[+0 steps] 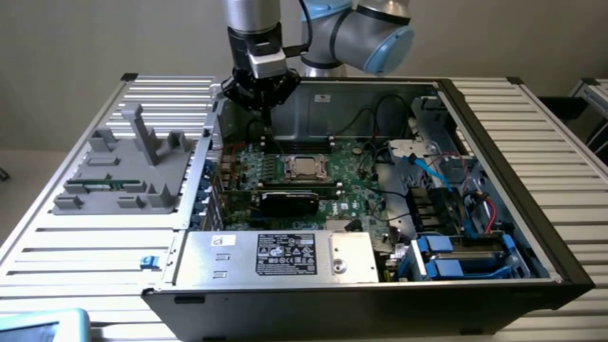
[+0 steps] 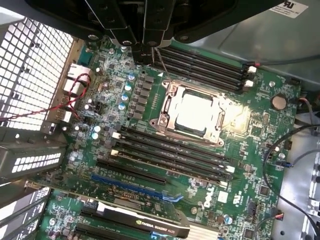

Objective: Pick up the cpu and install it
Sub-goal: 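Install the first cpu locking lever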

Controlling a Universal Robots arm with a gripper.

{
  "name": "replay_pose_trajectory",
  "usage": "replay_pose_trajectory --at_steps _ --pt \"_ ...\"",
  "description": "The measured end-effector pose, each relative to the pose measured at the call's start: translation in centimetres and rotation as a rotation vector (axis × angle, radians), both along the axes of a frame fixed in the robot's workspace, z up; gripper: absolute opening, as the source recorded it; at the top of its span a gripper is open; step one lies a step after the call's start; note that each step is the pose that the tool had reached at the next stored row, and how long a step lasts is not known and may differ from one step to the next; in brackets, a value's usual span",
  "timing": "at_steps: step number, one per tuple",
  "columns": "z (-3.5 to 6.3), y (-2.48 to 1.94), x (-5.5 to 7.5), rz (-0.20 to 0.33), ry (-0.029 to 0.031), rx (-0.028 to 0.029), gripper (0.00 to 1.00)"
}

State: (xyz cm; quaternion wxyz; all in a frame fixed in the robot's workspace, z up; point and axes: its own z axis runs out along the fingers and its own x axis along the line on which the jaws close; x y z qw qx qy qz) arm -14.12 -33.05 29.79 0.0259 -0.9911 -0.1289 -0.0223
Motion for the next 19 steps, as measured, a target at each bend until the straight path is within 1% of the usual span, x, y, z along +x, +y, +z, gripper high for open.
replay_pose_trajectory --at_steps 1,3,7,10,11,12,13,14,16,17,18,19 --pt "0.0 0.0 0.0 -0.005 0.0045 0.0014 0.11" --pt "-0.06 0.0 0.0 -0.019 0.0089 0.0035 0.11" --pt "-0.26 0.0 0.0 -0.054 0.0117 0.0059 0.11" --pt "-0.48 -0.01 0.0 -0.079 0.0149 0.007 0.11" --pt "-0.58 -0.02 0.0 -0.084 0.0161 0.0079 0.11" --pt "-0.67 -0.03 0.0 -0.085 0.0169 0.0103 0.11" --pt "-0.73 -0.06 0.0 -0.086 0.018 0.0163 0.11" --pt "-0.78 -0.1 0.0 -0.086 0.0188 0.0276 0.11" --pt "-0.86 -0.15 0.0 -0.085 0.0202 0.0531 0.11" --pt "-0.89 -0.18 0.0 -0.085 0.0216 0.0647 0.11" --pt "-0.95 -0.23 0.0 -0.086 0.0241 0.0697 0.11" --pt "-1.04 -0.27 0.0 -0.086 0.0262 0.0729 0.11"
